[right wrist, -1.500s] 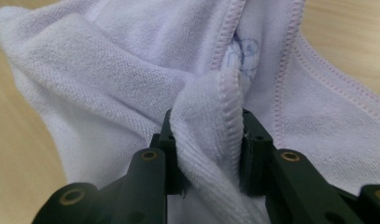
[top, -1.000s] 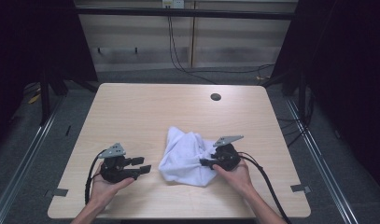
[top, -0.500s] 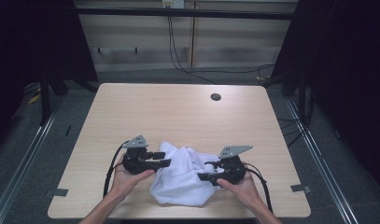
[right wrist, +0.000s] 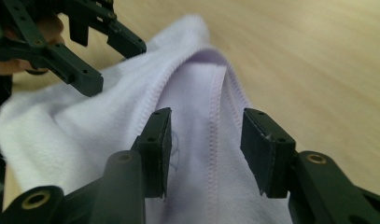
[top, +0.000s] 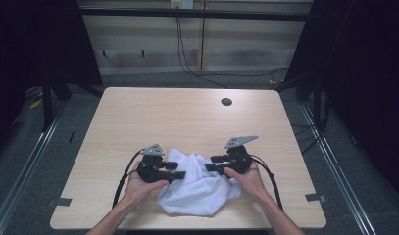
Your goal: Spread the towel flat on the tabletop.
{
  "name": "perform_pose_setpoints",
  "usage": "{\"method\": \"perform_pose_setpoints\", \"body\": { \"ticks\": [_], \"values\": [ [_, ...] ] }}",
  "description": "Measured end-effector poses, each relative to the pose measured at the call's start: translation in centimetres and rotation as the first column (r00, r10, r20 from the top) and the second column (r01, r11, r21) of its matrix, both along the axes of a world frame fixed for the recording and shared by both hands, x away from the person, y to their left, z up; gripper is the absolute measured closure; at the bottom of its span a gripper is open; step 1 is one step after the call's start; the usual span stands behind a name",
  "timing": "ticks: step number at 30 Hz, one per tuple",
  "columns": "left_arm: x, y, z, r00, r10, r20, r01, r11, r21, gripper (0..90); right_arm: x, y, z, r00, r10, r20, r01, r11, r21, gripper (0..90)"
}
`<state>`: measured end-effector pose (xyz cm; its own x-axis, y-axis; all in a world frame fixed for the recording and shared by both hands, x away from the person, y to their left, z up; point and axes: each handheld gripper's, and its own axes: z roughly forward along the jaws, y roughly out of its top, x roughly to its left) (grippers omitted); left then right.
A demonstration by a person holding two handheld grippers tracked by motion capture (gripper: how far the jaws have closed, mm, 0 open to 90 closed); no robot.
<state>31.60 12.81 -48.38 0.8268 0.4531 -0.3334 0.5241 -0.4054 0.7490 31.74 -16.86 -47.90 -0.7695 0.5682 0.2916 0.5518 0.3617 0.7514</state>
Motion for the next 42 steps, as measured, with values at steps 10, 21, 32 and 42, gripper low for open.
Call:
{"method": "perform_pose_setpoints", "body": {
  "ticks": [10,21,32,42],
  "values": [
    [-0.6,-0.3,-0.3,0.9966,-0.081,0.015,0.081,0.9967,0.004,75.5,-0.1,1.7,-1.2,0.997,0.075,-0.019,-0.075,0.997,0.007,65.9],
    [-0.4,3.1,2.4,0.9977,-0.004,0.068,0.015,0.9882,-0.152,85.4,-0.2,-0.7,1.4,0.9954,-0.076,0.057,0.077,0.997,-0.002,87.2],
    [0.1,6.9,5.0,0.9845,0.129,0.119,-0.097,0.9634,-0.25,85.6,0.1,-7.2,3.9,0.9608,-0.265,0.081,0.257,0.961,0.1,87.1],
    [0.0,10.0,8.0,0.9457,0.282,0.162,-0.215,0.9163,-0.338,85.6,0.4,-10.3,6.4,0.924,-0.367,0.106,0.351,0.925,0.148,87.2]
  ]
}}
